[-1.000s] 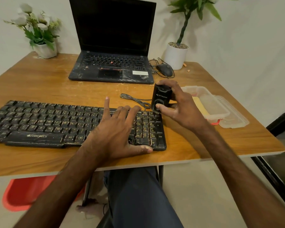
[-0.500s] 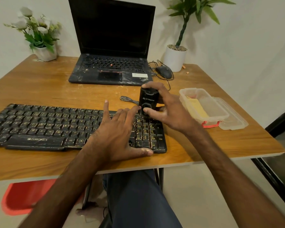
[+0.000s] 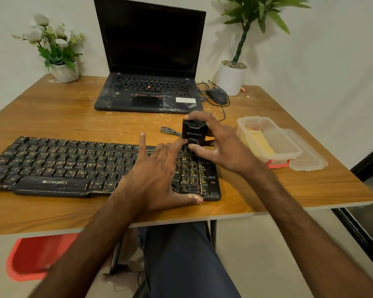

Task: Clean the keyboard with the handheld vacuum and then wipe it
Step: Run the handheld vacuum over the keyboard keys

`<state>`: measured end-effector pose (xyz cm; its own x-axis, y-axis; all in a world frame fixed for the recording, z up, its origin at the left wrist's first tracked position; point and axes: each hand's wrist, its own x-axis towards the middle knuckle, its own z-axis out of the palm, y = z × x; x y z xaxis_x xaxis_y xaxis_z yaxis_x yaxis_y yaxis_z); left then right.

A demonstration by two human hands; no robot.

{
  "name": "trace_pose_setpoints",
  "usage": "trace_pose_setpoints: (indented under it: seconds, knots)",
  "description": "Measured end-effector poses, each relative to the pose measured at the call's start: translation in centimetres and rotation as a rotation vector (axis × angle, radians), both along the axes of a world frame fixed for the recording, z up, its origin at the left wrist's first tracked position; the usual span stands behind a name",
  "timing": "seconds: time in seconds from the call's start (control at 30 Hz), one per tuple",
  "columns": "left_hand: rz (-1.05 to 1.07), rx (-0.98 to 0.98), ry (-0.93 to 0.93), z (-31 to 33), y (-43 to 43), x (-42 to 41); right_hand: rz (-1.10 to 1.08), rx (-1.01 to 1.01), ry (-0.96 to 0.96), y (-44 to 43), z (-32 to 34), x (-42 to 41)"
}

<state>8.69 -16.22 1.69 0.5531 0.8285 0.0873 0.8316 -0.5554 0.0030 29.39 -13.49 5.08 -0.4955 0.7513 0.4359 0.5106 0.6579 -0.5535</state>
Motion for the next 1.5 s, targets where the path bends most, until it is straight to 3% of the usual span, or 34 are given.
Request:
trace_pose_setpoints:
  seconds: [0.17,0.33,0.57,0.73,0.9,1.03,1.23,1.37,1.5]
  knots:
    - [0.002,-0.014,-0.024,0.1,-0.1,0.0,-0.082,0.096,-0.166,0.4,0.2,1.7]
    - [-0.008,-0.001,-0.006,0.0,0.0,-0.1,-0.051,0.083,-0.078,-0.5,0.0,0.9]
    - [-0.011,-0.006,0.011,0.2,-0.2,0.0,-0.108,0.193,-0.271,0.5,0.2,0.6]
    - [-0.018,0.032,0.019,0.3,-0.4,0.0,-0.052,0.145,-0.195,-0.4,0.1,-0.3]
    - [-0.017,0.042,0.036,0.4,-0.5,0.0,-0.136,0.19,-0.296,0.0,0.3,0.5]
    - [-0.013,0.047,0.032,0.5,-0.5,0.1,-0.071,0.129,-0.156,-0.6,0.4,0.4]
    - [-0.008,0.04,0.041,0.7,-0.5,0.1,-0.144,0.18,-0.272,0.2,0.1,0.6]
    - [-0.008,0.045,0.023,0.6,-0.6,0.1,-0.097,0.139,-0.169,-0.4,0.1,0.5]
    - [-0.01,0.046,0.03,0.6,-0.6,0.0,-0.11,0.19,-0.312,-0.4,-0.3,0.3]
